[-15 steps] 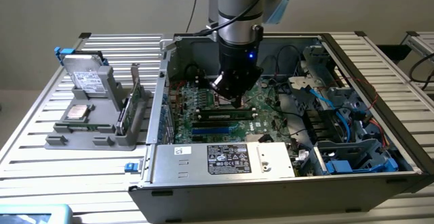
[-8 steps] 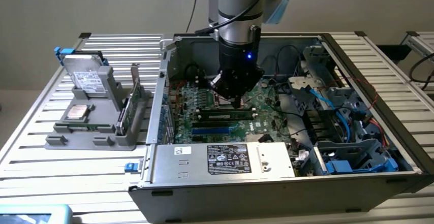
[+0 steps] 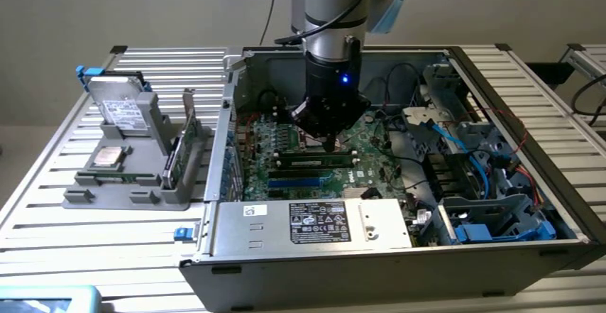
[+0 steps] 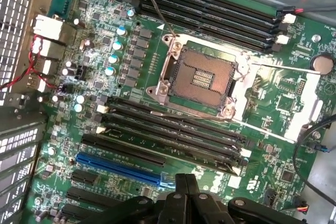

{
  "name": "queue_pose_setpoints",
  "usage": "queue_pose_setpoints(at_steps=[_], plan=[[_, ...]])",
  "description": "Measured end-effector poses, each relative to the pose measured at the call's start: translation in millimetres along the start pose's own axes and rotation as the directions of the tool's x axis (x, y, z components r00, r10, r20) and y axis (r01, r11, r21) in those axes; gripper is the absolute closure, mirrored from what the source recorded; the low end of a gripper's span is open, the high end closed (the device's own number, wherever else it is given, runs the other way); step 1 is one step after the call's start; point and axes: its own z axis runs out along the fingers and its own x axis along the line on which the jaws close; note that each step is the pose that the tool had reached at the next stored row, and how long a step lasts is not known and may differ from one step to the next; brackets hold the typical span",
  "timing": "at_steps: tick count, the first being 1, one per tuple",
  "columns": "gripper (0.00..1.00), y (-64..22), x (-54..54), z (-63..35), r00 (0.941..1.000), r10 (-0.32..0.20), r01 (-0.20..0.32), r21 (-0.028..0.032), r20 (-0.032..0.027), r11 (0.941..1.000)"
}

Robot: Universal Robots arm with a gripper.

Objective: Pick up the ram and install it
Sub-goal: 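Press down the ram until it locks into place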

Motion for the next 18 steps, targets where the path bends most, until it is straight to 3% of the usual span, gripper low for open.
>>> queue_pose_setpoints(at_steps=[5, 10, 18], plan=[[0.89, 0.0, 0.0, 0.0, 0.9974, 0.072, -0.072, 0.0014, -0.0054, 0.9974], [0.89, 0.0, 0.0, 0.0, 0.9899, 0.142, -0.142, 0.0026, -0.0104, 0.9899], [0.89, 0.0, 0.0, 0.0, 0.9881, 0.154, -0.154, 0.0014, -0.0112, 0.9881]])
